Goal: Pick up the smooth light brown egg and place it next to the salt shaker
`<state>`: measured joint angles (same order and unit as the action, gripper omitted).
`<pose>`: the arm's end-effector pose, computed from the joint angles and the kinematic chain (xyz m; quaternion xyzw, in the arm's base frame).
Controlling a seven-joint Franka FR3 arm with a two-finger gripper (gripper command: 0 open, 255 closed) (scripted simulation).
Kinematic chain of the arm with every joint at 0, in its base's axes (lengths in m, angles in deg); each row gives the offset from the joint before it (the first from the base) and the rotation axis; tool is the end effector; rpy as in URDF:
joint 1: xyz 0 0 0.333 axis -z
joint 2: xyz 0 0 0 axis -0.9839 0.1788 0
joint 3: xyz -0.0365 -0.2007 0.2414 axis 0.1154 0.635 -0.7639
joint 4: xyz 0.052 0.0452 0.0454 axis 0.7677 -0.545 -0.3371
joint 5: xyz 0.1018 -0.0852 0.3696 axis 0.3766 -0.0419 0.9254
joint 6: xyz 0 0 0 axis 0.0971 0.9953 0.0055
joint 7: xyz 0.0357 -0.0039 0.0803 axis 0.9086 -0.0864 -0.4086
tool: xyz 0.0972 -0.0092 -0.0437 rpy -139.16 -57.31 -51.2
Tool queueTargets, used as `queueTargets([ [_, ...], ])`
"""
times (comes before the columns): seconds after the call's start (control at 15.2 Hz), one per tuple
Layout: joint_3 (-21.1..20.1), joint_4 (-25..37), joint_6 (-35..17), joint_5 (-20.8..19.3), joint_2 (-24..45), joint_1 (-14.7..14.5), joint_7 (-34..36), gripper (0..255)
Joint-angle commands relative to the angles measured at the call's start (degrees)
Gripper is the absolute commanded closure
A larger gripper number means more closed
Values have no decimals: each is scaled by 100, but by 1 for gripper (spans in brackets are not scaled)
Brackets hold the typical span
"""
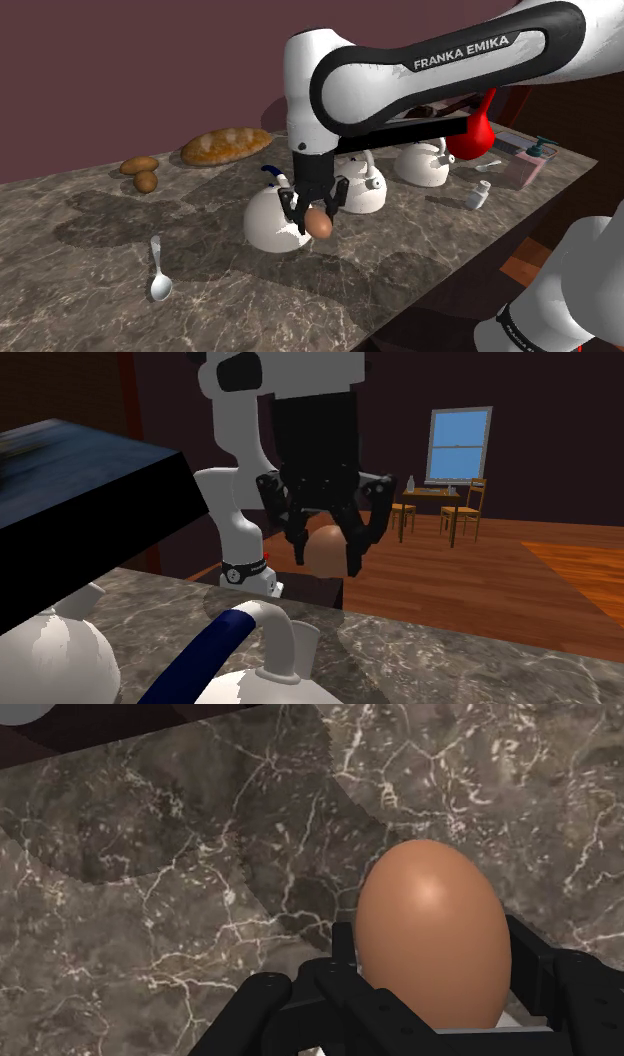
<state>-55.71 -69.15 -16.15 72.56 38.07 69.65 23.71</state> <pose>0.4258 0.3106 0.4550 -0.9846 0.1331 0.1128 0.0090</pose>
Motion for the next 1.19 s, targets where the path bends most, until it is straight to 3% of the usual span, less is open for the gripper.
queueTargets([
  [0.0, 4, 121, 144, 2, -24, 3, 16, 255],
  [0.26, 15, 319, 389, 10, -76, 11, 36, 255],
  [0.66, 477, -683, 463, 173, -1061, 309, -837, 255],
  [1.12, 1121, -1563, 635, 33, -1979, 626, -1797, 255],
])
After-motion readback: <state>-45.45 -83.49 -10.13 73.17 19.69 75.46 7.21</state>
